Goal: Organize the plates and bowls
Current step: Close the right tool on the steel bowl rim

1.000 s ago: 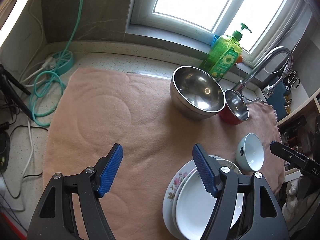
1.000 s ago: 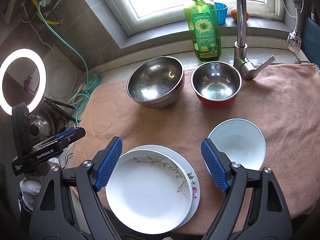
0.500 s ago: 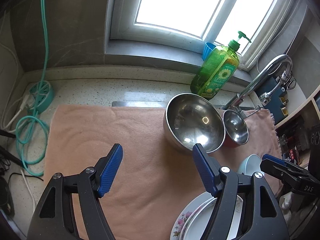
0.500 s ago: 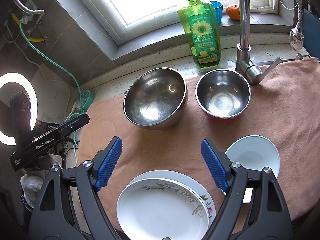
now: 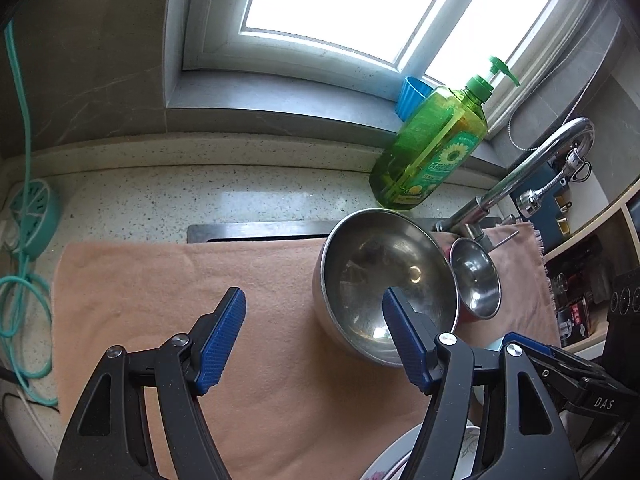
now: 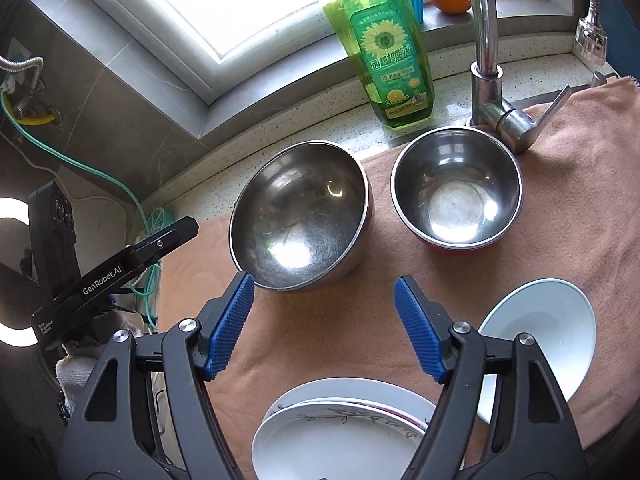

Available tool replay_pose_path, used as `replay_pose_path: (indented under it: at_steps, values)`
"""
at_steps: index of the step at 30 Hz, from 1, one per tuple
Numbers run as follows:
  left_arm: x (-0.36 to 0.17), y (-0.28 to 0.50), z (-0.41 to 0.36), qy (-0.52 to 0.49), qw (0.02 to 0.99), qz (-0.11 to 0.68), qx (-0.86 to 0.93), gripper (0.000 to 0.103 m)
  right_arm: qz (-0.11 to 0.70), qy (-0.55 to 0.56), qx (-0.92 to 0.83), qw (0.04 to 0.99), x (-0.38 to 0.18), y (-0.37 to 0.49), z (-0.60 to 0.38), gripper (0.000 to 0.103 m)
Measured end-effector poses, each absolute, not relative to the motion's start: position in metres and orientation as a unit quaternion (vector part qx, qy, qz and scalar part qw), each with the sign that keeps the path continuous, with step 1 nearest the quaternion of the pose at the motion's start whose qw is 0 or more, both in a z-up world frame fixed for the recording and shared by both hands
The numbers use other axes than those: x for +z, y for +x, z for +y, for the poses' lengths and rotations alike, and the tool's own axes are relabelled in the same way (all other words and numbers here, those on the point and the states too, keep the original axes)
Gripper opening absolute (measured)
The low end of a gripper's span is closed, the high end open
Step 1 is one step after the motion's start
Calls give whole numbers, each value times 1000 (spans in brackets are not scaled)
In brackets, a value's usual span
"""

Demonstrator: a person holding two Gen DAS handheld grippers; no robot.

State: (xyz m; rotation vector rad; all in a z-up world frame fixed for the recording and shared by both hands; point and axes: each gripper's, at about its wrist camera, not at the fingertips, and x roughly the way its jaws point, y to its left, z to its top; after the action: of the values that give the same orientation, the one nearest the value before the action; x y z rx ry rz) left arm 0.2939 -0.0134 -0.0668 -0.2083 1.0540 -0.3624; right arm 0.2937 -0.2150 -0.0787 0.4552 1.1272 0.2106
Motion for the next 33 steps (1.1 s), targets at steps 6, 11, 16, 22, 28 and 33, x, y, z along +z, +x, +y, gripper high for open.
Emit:
replay_pose_path:
  at_steps: [6, 11, 16, 22, 28, 33]
  values:
    - [-71, 318, -22, -92, 836, 506, -189, 64, 539, 234, 86, 804, -93, 304, -218, 64]
    - [-79, 337, -32, -89, 822, 522, -209, 50, 544, 246, 85, 798, -97, 313, -219, 54]
    - [-88, 351, -34, -92, 809, 539, -217, 39, 549, 254, 87, 792, -102, 322, -219, 49]
    - [-99, 358, -32, -108, 794, 553, -226, 34, 563, 282, 81, 773, -118, 330, -222, 33]
    - [-107, 359, -35, -111, 783, 565, -234, 25, 562, 281, 79, 774, -121, 336, -219, 28]
    - [-110, 360, -40, -106, 782, 567, -237, 19, 567, 277, 74, 772, -124, 342, -218, 27]
